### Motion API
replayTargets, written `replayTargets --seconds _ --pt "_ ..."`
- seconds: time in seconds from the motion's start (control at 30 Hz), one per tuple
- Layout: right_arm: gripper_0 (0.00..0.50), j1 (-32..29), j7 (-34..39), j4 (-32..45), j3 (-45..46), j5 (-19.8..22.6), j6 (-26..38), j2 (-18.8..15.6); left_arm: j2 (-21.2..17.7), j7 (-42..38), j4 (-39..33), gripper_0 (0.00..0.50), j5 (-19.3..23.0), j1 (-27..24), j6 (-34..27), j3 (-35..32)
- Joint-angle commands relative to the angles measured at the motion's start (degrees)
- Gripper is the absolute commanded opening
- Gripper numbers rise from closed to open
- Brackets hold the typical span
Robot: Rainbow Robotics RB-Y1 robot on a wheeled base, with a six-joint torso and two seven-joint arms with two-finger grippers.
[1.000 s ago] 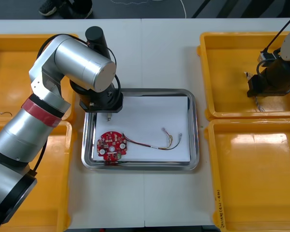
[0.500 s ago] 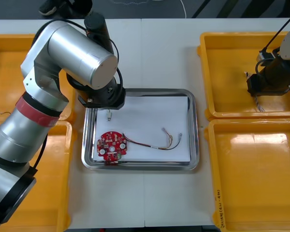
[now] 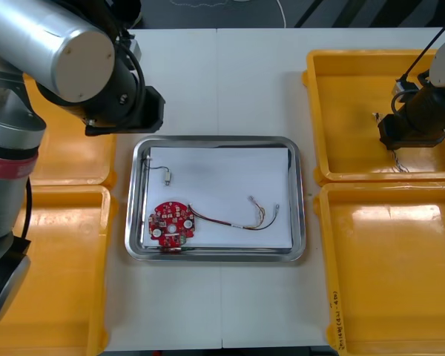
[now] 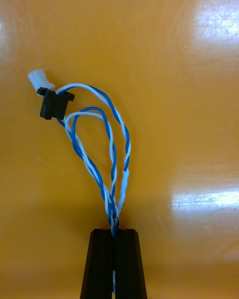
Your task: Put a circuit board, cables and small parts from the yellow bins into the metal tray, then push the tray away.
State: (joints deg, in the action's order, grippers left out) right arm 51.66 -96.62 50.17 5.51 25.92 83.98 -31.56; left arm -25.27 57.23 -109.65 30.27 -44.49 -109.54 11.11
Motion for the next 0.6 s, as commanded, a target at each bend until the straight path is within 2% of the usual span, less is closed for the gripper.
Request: replayTargets --seconds 0.03,0.27,0.43,0.6 --pt "0.000 3.9 -1.6 0.2 1.1 1.0 1.6 -1.1 -5.4 -4.4 -3.2 0.500 3.0 0.5 -0.5 -2.9" --pt "0.000 5.6 -8.6 0.2 1.1 3.3 3.3 -3.2 -9.8 -4.6 -2.8 0.500 6.0 0.5 -0.5 -7.0" --pt "0.000 6.4 -6.9 2.8 1.2 5.9 8.5 -4.4 -13.3 -4.0 0.1 0.500 8.0 0.0 -0.5 -7.7" --pt "0.000 6.4 -1.5 7.7 1.1 7.7 14.9 -4.5 -17.9 -3.4 4.1 0.500 11.0 -0.8 -0.5 -7.8"
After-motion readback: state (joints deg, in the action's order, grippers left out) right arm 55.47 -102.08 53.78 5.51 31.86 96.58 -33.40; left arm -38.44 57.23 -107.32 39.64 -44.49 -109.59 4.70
